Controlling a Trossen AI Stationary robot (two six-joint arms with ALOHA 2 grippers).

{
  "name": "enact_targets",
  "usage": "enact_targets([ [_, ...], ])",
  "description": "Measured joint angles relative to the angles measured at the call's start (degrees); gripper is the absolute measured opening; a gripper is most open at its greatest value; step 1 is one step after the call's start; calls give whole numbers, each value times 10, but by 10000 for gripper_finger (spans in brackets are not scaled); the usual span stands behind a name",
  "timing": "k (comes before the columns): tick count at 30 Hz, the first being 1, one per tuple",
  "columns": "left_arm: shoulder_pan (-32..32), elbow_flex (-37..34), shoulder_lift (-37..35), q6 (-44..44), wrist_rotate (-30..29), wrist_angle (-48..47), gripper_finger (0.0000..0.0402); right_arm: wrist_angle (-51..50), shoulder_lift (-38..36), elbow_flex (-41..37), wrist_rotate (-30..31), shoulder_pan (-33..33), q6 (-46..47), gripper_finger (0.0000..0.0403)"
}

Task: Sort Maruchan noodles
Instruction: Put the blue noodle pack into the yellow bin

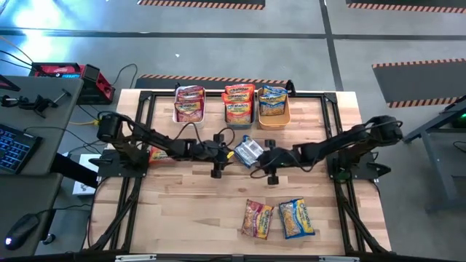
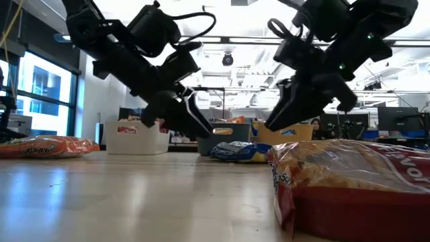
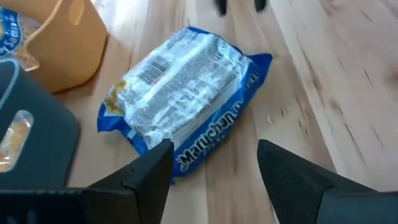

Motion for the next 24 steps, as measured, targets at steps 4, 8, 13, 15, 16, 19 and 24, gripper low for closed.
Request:
enact_targets([
  [4, 6, 0, 0, -5, 1, 17, 219, 2, 44, 31, 32, 27, -104, 170],
  [8, 10, 0, 0, -7, 18, 18, 220, -16, 104, 69, 62, 45, -197, 202],
  [13, 11, 0, 0, -16, 19, 12, 217, -49, 157, 123, 120, 48, -243, 190],
  [15, 11, 0, 0, -16, 20, 11, 216, -78, 168, 138, 112, 41, -243, 174],
  [16, 11, 0, 0, -17, 20, 9, 216, -87, 173, 144, 100, 38, -245, 166],
  [19, 11, 0, 0, -16, 20, 7, 216, -103, 182, 156, 84, 27, -239, 140],
  [24, 11, 0, 0, -16, 20, 7, 216, -112, 182, 161, 77, 10, -213, 76],
])
